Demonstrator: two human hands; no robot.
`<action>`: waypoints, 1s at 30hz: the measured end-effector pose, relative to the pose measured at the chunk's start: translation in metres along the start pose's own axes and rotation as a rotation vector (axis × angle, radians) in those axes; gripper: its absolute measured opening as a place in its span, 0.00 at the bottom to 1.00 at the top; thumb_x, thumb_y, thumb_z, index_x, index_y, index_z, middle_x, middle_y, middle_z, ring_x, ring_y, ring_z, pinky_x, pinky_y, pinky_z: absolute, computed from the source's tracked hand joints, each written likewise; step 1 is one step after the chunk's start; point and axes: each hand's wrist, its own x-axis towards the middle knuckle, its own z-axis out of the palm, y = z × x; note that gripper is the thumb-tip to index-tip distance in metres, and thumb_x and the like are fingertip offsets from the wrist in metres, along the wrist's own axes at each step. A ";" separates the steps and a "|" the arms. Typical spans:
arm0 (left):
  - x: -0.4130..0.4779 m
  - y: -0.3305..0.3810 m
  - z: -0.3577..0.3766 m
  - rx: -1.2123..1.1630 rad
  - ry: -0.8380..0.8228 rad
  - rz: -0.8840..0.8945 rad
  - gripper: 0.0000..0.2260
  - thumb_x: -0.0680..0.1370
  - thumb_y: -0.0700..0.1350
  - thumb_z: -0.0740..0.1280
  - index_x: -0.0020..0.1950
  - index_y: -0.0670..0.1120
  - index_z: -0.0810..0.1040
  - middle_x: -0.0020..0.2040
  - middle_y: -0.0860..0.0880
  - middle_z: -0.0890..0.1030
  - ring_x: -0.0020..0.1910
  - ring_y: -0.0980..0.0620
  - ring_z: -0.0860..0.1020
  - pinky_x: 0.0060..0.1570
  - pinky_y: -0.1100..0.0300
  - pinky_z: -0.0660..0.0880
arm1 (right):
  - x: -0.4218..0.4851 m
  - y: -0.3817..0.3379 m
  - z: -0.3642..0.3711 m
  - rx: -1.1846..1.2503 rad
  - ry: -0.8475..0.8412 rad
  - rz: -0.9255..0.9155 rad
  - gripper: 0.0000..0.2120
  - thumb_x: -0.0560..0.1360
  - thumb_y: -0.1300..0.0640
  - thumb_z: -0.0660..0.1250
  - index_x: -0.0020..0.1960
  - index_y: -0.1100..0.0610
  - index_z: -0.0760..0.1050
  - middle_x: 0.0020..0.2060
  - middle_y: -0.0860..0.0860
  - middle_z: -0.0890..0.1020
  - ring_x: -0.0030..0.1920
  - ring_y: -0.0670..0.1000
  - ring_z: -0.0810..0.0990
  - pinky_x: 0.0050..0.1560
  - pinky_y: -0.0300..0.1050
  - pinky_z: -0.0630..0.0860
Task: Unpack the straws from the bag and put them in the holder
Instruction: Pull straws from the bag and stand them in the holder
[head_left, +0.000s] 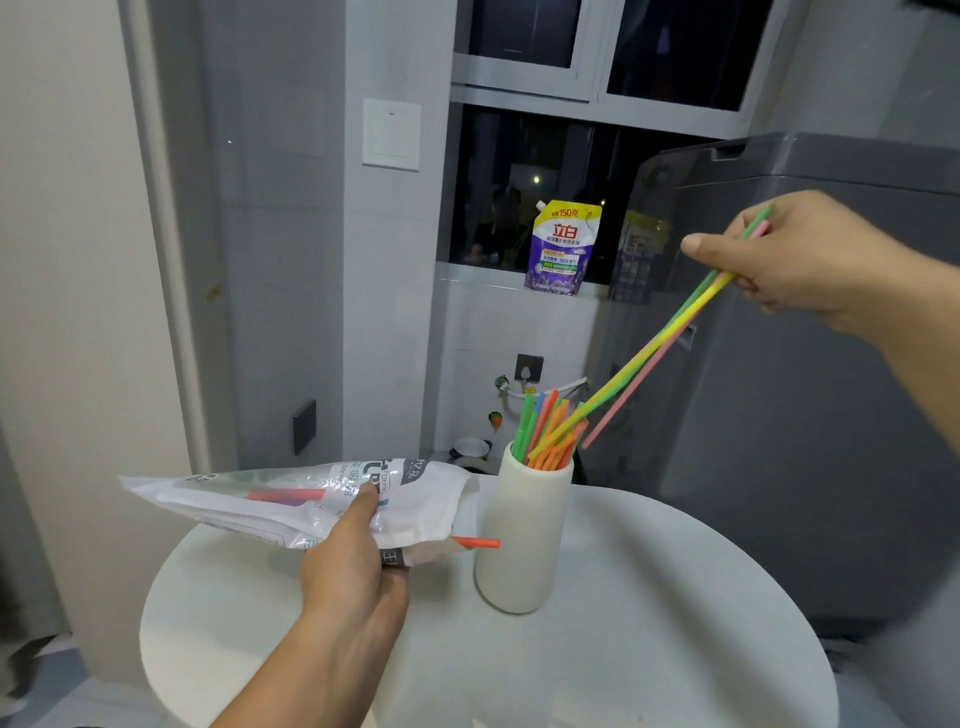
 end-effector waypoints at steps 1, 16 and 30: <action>0.000 0.000 0.000 0.000 0.000 0.004 0.16 0.82 0.39 0.69 0.70 0.42 0.78 0.62 0.43 0.85 0.58 0.44 0.85 0.49 0.47 0.85 | -0.001 0.000 0.001 -0.002 -0.001 -0.002 0.20 0.76 0.46 0.72 0.36 0.59 0.71 0.29 0.57 0.70 0.30 0.54 0.65 0.33 0.44 0.66; -0.004 0.001 0.001 0.019 -0.004 -0.011 0.16 0.82 0.40 0.68 0.70 0.41 0.78 0.62 0.42 0.85 0.52 0.46 0.85 0.36 0.52 0.85 | -0.008 -0.019 0.007 -0.066 0.004 -0.019 0.22 0.76 0.43 0.70 0.37 0.61 0.72 0.28 0.56 0.69 0.28 0.53 0.65 0.33 0.46 0.68; -0.007 0.004 0.003 0.020 -0.011 -0.023 0.15 0.82 0.39 0.68 0.69 0.41 0.78 0.62 0.42 0.85 0.53 0.46 0.85 0.40 0.51 0.85 | -0.009 -0.030 0.018 -0.101 -0.041 -0.033 0.21 0.76 0.43 0.70 0.39 0.61 0.73 0.25 0.53 0.72 0.26 0.49 0.70 0.31 0.42 0.70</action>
